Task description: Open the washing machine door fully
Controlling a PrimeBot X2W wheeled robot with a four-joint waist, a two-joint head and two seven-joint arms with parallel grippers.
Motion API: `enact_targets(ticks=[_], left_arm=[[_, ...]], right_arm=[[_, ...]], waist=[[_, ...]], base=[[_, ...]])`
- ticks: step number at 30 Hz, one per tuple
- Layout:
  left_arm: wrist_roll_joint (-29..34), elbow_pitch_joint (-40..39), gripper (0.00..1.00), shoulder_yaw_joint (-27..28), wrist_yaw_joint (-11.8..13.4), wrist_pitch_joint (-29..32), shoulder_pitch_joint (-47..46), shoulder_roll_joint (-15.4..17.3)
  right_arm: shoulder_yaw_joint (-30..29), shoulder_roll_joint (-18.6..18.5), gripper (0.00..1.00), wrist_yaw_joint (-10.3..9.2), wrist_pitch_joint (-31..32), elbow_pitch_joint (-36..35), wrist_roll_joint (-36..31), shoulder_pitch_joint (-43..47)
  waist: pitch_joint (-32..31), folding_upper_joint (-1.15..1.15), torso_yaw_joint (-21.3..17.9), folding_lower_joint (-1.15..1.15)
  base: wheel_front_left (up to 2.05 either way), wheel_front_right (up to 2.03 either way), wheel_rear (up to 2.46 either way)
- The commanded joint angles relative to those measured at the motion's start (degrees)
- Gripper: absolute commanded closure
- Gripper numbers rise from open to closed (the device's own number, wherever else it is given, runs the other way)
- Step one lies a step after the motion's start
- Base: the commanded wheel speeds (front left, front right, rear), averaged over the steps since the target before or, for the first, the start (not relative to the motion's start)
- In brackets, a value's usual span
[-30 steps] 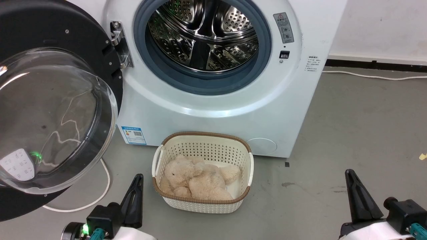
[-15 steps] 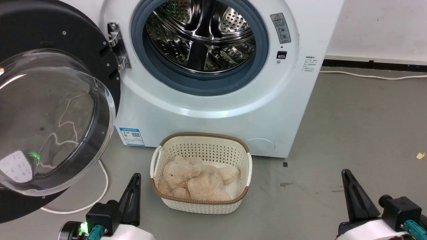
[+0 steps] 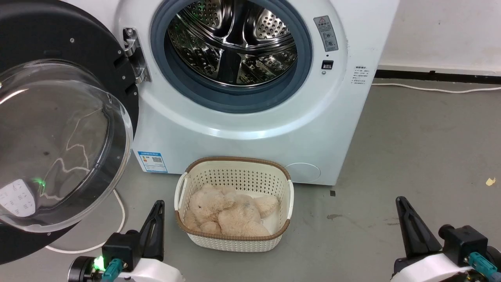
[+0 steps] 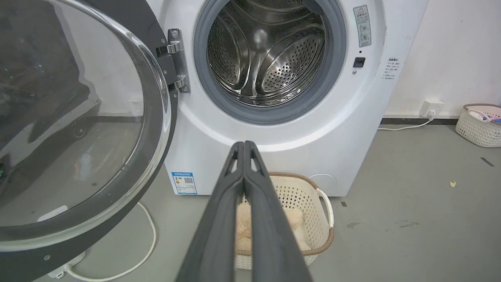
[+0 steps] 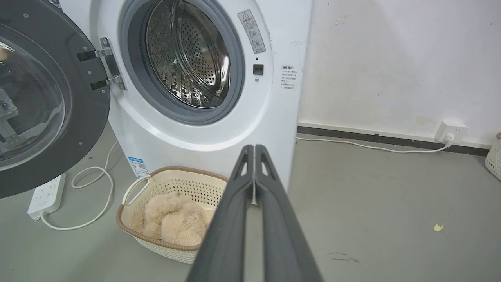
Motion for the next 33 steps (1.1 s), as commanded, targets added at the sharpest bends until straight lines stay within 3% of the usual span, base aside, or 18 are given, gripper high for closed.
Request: enact_targets(ticks=[1, 33], left_arm=[[0.55, 0.11, 1.00, 0.40, -0.08, 0.17, -0.60, -0.15], [4.56, 0.40, 1.00, 3.81, -1.25, 3.78, -1.74, -2.40]], right_arm=[[0.11, 0.02, 1.00, 0.02, 0.21, 0.16, -0.48, -0.70], [0.99, 0.03, 1.00, 0.03, 3.45, 0.81, -3.07, -2.19]], waist=[[-0.01, 0.00, -0.02, 0.00], [-0.31, 0.00, -1.10, 0.00]], base=[[0.00, 0.00, 0.00], [0.00, 0.00, 0.00]])
